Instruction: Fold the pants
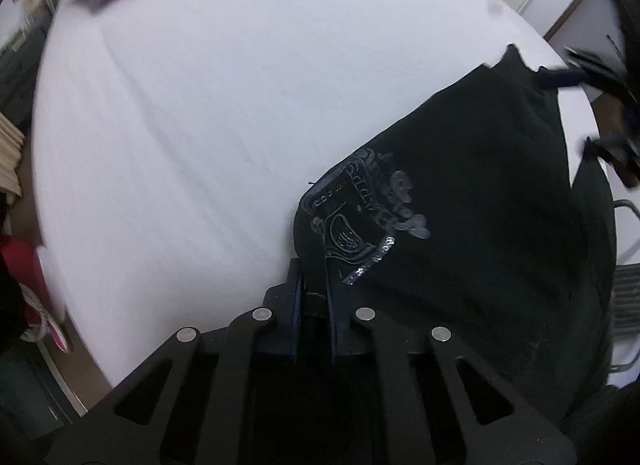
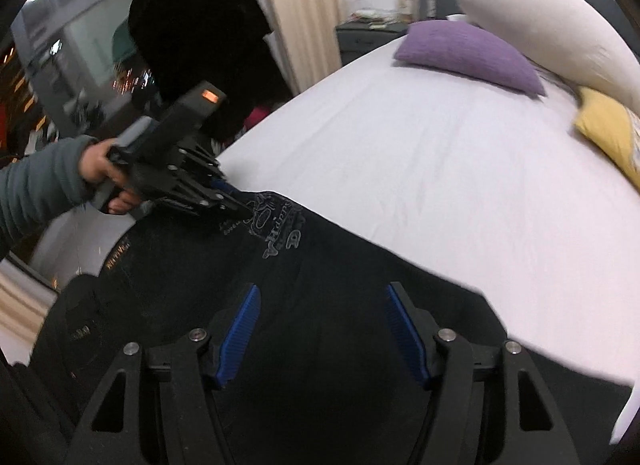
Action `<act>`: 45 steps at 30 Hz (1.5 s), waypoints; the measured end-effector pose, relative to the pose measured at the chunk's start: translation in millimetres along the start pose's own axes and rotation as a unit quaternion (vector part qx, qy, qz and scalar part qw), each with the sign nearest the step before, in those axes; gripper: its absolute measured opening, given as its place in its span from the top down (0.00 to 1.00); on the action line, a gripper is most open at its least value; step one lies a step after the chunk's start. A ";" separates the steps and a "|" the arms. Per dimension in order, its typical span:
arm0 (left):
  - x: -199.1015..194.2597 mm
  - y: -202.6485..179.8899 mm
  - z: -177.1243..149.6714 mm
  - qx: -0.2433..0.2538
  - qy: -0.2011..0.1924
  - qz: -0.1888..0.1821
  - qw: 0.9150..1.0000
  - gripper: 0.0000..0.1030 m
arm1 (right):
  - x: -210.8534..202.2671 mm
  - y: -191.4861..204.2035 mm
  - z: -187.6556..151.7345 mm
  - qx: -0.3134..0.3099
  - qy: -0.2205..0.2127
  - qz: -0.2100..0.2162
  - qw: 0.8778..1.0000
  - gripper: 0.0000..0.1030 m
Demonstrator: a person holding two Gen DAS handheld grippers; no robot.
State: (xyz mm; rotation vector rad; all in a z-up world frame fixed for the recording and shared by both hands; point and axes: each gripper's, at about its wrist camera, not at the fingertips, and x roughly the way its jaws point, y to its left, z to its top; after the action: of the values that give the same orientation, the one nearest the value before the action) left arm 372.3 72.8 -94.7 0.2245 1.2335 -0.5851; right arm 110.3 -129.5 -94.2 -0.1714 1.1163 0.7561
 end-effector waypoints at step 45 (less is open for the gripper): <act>-64.0 -131.5 -79.9 0.113 -0.136 0.098 0.979 0.92 | 34.3 -15.9 15.5 0.185 0.056 0.051 0.980 0.92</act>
State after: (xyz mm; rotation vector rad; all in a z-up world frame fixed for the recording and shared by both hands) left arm 223.4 19.5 -42.2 0.4376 0.8678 -0.5639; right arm 139.5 -118.0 -120.4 0.1607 1.3616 0.6210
